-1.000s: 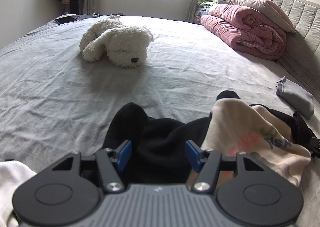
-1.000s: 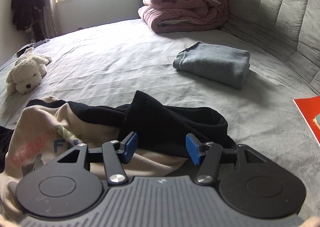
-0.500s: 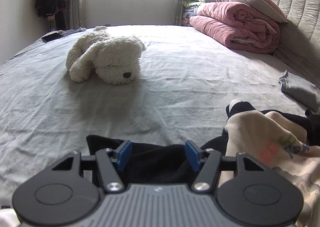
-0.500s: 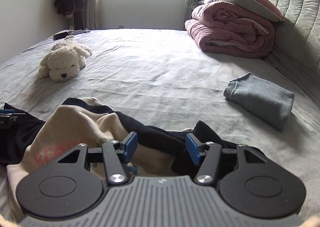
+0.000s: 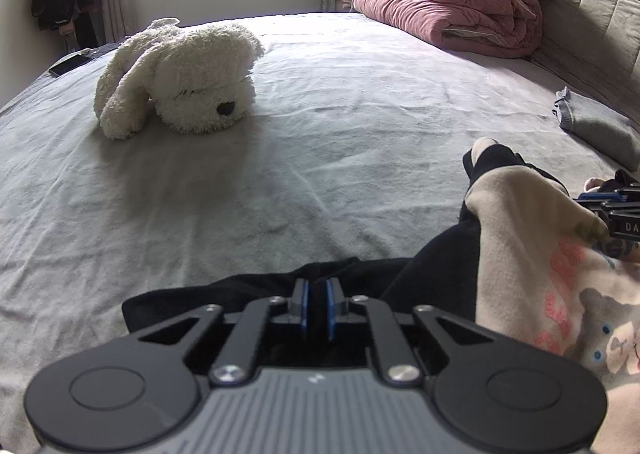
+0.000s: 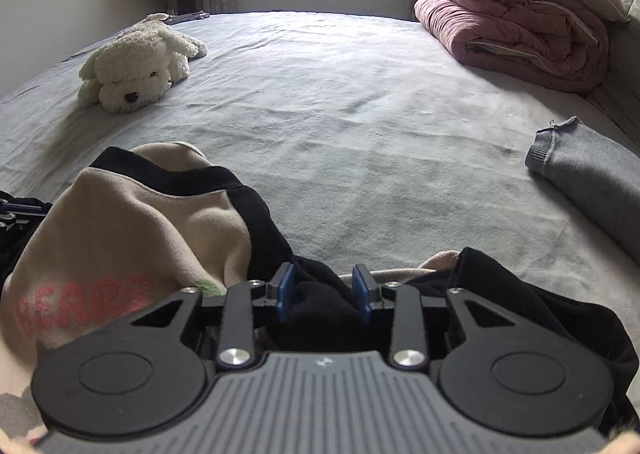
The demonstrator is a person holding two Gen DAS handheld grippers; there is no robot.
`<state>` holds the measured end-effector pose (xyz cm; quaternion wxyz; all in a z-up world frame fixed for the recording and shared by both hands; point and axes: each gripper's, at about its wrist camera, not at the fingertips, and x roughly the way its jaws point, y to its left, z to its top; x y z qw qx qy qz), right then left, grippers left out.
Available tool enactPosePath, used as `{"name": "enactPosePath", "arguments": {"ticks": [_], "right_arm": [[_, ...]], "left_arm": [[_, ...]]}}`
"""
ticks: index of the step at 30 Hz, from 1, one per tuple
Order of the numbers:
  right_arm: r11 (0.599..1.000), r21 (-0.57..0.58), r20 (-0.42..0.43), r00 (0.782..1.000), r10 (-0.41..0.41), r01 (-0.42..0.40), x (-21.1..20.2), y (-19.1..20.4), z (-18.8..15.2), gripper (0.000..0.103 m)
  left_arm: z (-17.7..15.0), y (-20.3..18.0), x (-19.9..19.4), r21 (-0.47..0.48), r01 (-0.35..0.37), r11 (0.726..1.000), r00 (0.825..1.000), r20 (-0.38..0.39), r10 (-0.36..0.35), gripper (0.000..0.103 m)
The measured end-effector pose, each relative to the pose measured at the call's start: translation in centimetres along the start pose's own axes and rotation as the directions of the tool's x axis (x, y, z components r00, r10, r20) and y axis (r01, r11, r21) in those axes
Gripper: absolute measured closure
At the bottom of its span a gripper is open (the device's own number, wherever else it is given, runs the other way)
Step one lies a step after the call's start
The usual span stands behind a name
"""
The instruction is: Fold clothes
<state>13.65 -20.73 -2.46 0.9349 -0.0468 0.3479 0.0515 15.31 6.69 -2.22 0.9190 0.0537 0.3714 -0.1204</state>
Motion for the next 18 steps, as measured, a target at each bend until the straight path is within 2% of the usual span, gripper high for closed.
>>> {"name": "enactPosePath", "arguments": {"ticks": [1,5,7,11,15,18], "right_arm": [[1.0,-0.003,0.015,1.0,-0.02,0.02,-0.3,0.2,0.1,0.088],[0.996,0.005,0.089,0.992,-0.095,0.095,-0.7,-0.1,0.9,0.092],[0.991,0.012,0.126,0.983,-0.13,0.13,-0.7,-0.3,1.4,0.092],[0.98,0.031,0.199,0.959,-0.201,0.199,-0.7,-0.8,2.4,0.093],[0.963,0.056,0.27,0.924,-0.27,0.265,-0.8,-1.3,3.3,0.093],[0.947,0.077,0.321,0.891,-0.32,0.312,-0.8,-1.7,4.1,0.093]], "left_arm": [[0.2,0.0,-0.2,-0.018,-0.012,1.0,1.0,0.011,0.013,0.096],[1.1,0.8,-1.6,-0.098,-0.075,0.992,0.993,0.083,0.083,0.097],[2.0,1.3,-2.4,-0.123,-0.134,0.983,0.979,0.138,0.15,0.097],[3.5,2.3,-2.8,-0.194,-0.165,0.967,0.954,0.217,0.206,0.097],[5.4,2.2,-2.3,-0.223,-0.209,0.952,0.916,0.295,0.271,0.097],[7.0,2.1,-1.0,-0.246,-0.23,0.941,0.897,0.322,0.303,0.097]]}}
